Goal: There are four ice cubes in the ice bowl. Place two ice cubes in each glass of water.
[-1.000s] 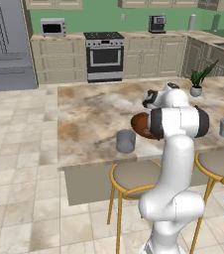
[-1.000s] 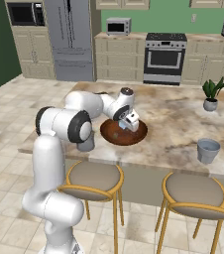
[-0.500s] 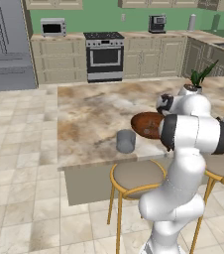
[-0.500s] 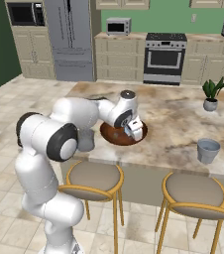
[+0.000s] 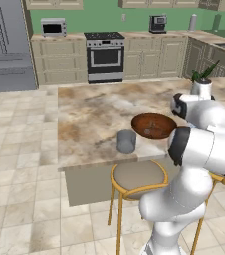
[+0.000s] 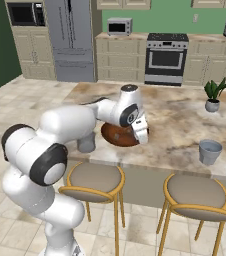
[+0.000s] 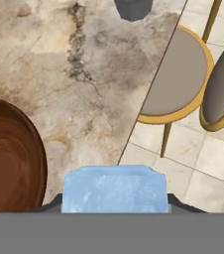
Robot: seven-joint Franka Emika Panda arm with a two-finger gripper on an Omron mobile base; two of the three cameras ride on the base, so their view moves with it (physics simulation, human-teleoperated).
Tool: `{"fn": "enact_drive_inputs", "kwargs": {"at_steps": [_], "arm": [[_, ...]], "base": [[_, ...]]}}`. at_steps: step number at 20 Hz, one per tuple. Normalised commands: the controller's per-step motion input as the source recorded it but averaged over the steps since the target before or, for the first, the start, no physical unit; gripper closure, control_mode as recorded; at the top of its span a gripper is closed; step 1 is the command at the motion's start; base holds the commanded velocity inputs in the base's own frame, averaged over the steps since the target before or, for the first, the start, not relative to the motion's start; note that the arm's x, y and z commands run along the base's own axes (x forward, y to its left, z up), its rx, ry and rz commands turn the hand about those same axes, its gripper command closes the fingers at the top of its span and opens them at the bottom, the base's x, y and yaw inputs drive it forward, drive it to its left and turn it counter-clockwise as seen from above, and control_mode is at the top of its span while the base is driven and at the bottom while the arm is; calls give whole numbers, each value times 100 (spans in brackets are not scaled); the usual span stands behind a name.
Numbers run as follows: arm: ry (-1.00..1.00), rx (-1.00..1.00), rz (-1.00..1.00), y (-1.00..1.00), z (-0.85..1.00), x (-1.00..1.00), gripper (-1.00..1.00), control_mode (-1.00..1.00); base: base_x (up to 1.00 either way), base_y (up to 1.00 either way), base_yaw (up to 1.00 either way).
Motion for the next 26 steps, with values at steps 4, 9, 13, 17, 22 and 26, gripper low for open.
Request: {"fn": "enact_drive_inputs", "kwargs": {"at_steps": [4,9,13,17,22,26], "arm": [[11,0,-17,-99,0,-54,100,-100],[9,0,-7,-100,0,-23,100,-100],[11,0,-1,-100,0,0,100,-100],[7,0,0,-85,9,0,100,-100],[2,0,1,-64,12,8,100,-100],[1,0,4,-43,2,20,100,-100]], "base": [[0,0,0],[0,0,0],[0,0,0],[0,0,0],[0,0,0],[0,0,0]]}}
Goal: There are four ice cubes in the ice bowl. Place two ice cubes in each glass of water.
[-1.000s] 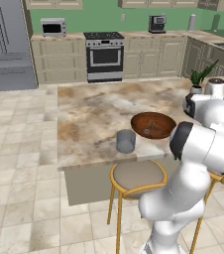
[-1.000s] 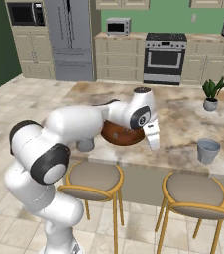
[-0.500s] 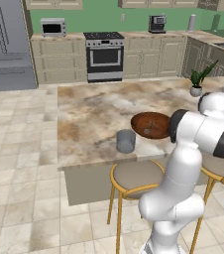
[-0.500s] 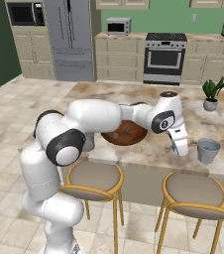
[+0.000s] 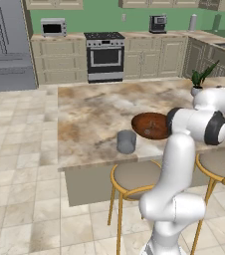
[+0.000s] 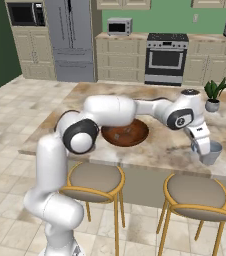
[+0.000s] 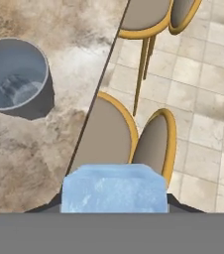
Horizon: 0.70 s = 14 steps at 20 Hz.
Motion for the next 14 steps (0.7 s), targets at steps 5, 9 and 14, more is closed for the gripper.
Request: {"fn": "enact_drive_inputs", "kwargs": {"at_steps": [5,9,14], "arm": [[-1,0,7,-1,-4,34,100,-100],[-5,-1,5,1,-9,42,100,-100],[-4,-3,3,0,-58,35,100,-100]], "base": [[0,0,0],[0,0,0],[0,0,0]]}}
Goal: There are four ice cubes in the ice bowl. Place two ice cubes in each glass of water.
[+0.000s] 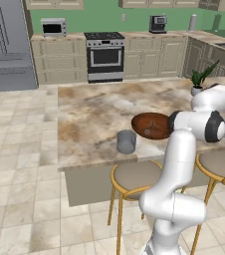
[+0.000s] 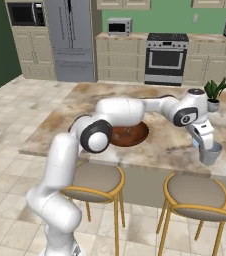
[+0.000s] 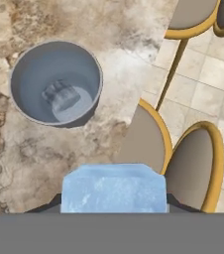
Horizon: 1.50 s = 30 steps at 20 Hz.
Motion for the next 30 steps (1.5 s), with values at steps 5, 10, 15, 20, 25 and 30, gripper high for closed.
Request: {"fn": "enact_drive_inputs", "kwargs": {"at_steps": [5,10,15,20,25,30], "arm": [[-9,-1,1,-1,-49,29,100,-100],[-18,0,0,-20,-1,30,100,-100],[-13,1,0,-32,2,24,100,-100],[0,0,0,-36,0,30,100,-100],[0,0,2,-15,0,45,100,-100],[5,0,4,-10,-4,27,100,-100]], "base": [[0,0,0],[0,0,0],[0,0,0],[0,0,0],[0,0,0],[0,0,0]]}}
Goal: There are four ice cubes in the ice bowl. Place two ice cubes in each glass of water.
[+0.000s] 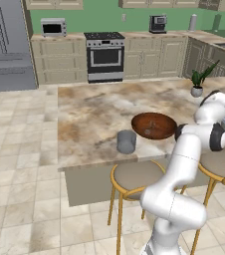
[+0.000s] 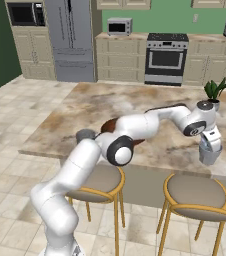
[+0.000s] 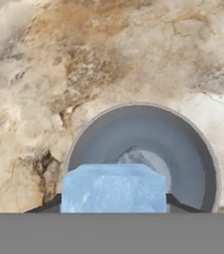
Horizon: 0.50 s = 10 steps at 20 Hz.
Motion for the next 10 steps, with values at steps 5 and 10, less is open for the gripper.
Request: {"fn": "enact_drive_inputs", "kwargs": {"at_steps": [5,10], "arm": [[4,0,2,-31,-16,10,100,-100],[4,0,1,-19,-11,27,100,-100]], "base": [[0,0,0],[0,0,0]]}}
